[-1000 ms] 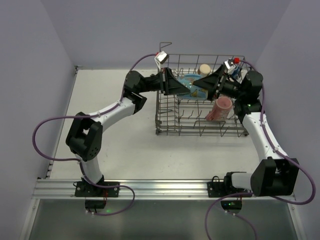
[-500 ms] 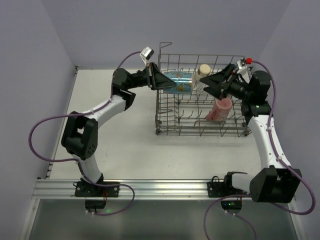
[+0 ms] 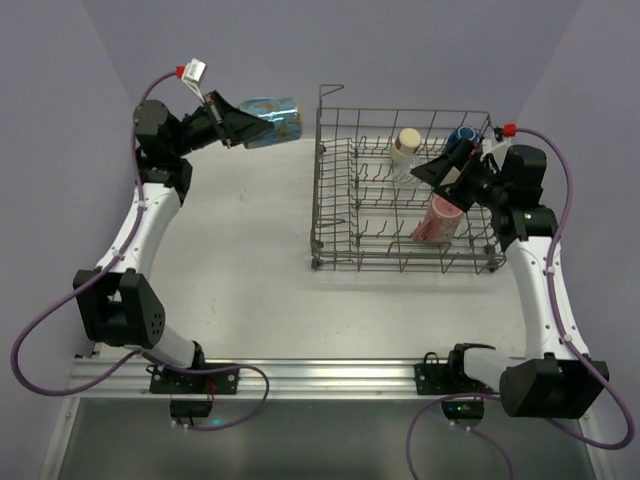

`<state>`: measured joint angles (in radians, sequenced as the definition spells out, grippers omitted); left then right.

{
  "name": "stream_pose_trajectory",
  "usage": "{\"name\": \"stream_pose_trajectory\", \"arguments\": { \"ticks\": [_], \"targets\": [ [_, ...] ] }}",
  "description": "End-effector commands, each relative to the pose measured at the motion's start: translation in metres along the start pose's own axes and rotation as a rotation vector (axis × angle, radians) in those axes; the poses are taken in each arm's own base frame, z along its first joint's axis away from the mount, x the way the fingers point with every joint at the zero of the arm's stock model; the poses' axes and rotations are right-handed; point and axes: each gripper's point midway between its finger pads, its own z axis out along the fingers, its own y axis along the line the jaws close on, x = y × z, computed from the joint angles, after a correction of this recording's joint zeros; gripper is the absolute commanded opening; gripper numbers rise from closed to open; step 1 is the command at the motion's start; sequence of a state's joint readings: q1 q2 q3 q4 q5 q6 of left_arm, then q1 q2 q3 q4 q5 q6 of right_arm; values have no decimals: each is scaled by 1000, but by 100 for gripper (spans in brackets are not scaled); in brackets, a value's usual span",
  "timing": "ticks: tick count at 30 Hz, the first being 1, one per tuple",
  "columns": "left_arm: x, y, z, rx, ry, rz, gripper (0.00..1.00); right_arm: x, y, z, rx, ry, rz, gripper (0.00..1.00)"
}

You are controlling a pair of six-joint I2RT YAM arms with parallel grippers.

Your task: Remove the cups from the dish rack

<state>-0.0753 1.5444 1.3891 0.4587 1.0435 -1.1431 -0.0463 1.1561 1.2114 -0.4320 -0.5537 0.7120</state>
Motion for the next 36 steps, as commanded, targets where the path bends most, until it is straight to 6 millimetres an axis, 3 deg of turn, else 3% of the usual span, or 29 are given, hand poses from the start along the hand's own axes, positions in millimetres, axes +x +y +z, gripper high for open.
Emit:
{"name": "stream_pose_trajectory", "arguments": {
  "ticks": [1,4,10,16,20,25,29,30,36],
  "targets": [
    [-30,11,-30,-209,-73,148,0,-10,-20,-10,141,-36,-92,99],
    [-34,60,-66,-471,-85,152,0,-11,-39,-14,244,-37,-127,99],
    [-9,138,-125,-895,-22,137,0,-16,-65,-24,397,-57,-185,99],
    [7,188,-165,-1155,41,111,0,-16,-73,-23,451,-52,-207,99],
    [11,214,-180,-1261,95,88,0,-14,-83,-19,515,-24,-225,99],
    [22,251,-198,-1380,157,44,0,-9,-80,-12,545,4,-270,99],
    [19,266,-205,-1447,182,35,0,-8,-82,-6,569,32,-284,99],
    [10,267,-204,-1453,174,45,0,-8,-82,-4,572,39,-287,99],
    [8,311,-211,-1534,232,1,0,-10,-90,-1,624,47,-300,99]
  ]
}}
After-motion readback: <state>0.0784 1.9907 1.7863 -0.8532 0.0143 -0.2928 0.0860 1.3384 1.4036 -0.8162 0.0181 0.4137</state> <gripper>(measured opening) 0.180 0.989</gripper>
